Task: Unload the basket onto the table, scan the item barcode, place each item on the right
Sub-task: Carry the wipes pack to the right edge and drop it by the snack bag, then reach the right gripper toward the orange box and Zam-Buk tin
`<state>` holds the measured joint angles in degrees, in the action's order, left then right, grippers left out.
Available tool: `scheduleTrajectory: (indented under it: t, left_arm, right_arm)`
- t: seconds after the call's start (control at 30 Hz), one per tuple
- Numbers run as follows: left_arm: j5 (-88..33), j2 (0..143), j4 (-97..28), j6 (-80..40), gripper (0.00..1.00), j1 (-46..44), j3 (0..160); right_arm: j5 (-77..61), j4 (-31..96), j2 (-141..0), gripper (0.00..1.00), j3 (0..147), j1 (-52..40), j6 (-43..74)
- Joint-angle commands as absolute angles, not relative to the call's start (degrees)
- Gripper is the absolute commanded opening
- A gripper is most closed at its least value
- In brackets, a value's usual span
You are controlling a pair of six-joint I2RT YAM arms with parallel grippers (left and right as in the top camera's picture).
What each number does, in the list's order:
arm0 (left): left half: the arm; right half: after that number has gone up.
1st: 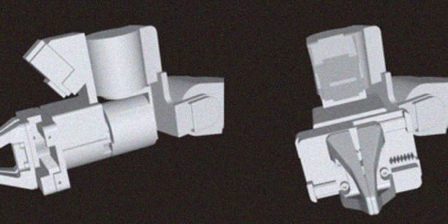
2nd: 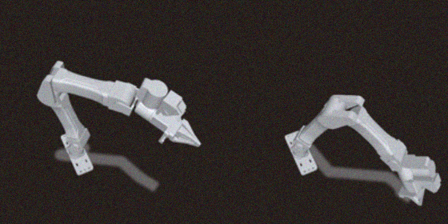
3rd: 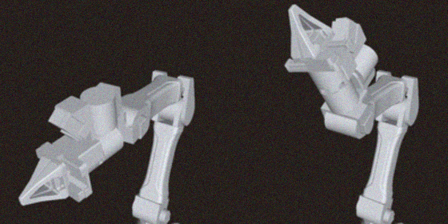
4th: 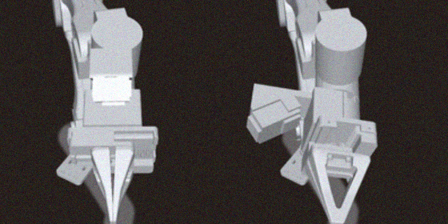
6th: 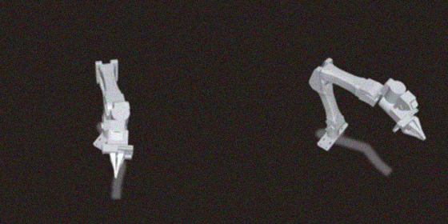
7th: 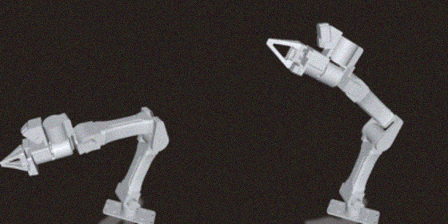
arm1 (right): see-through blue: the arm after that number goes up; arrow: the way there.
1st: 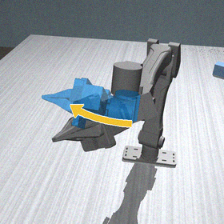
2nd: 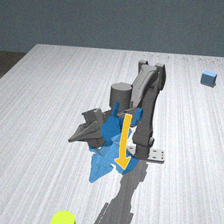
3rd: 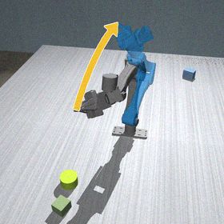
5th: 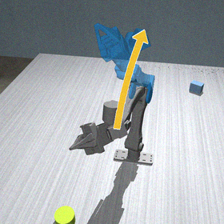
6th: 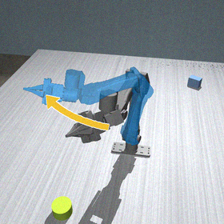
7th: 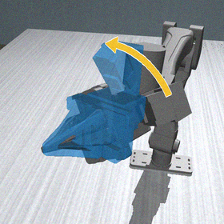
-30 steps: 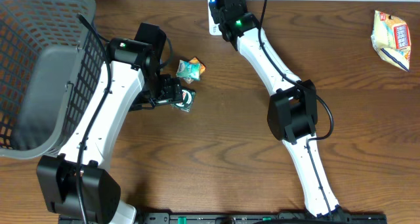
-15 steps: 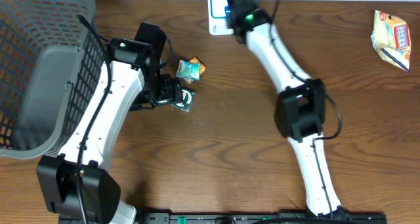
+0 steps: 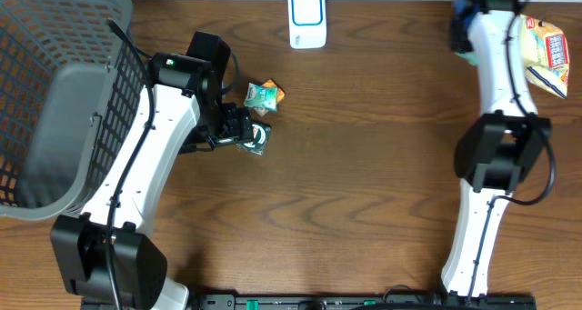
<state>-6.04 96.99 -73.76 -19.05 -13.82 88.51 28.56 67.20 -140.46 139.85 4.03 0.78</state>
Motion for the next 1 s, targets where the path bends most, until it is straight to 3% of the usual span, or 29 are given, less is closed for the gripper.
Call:
scheduleTrajectory:
  t: [0.0,0.03,0.1,0.13,0.33,0.77,0.97]
  left_arm:
    - [-5.9,97.2,-74.1,-18.7,0.98,-13.8,89.1]
    - [-5.9,97.2,-74.1,-18.7,0.97,-13.8,89.1]
    - [-5.9,97.2,-74.1,-18.7,0.98,-13.8,89.1]
    - [-5.9,97.2,-74.1,-18.7,0.98,-13.8,89.1]
    - [-5.9,97.2,-74.1,-18.7,0.97,-13.8,89.1]
    - [-5.9,97.2,-74.1,-18.7,0.98,-13.8,89.1]
    - [-5.9,97.2,-74.1,-18.7,0.98,-13.8,89.1]
  right_arm:
    - [29.4,67.5,-139.3,0.09,139.0,7.7,0.9]
    - [29.5,67.5,-139.3,0.21,138.8,8.8,1.8]
    - [29.4,67.5,-139.3,0.64,138.1,10.5,4.2]
    - [29.4,67.5,-139.3,0.68,137.6,11.5,5.7]
    - [23.4,67.0,-139.3,0.73,132.7,14.5,6.8]
    - [-33.4,62.7,-139.3,0.72,127.0,9.4,6.8]
    - [-41.5,64.6,-139.3,0.71,127.0,1.8,6.7]
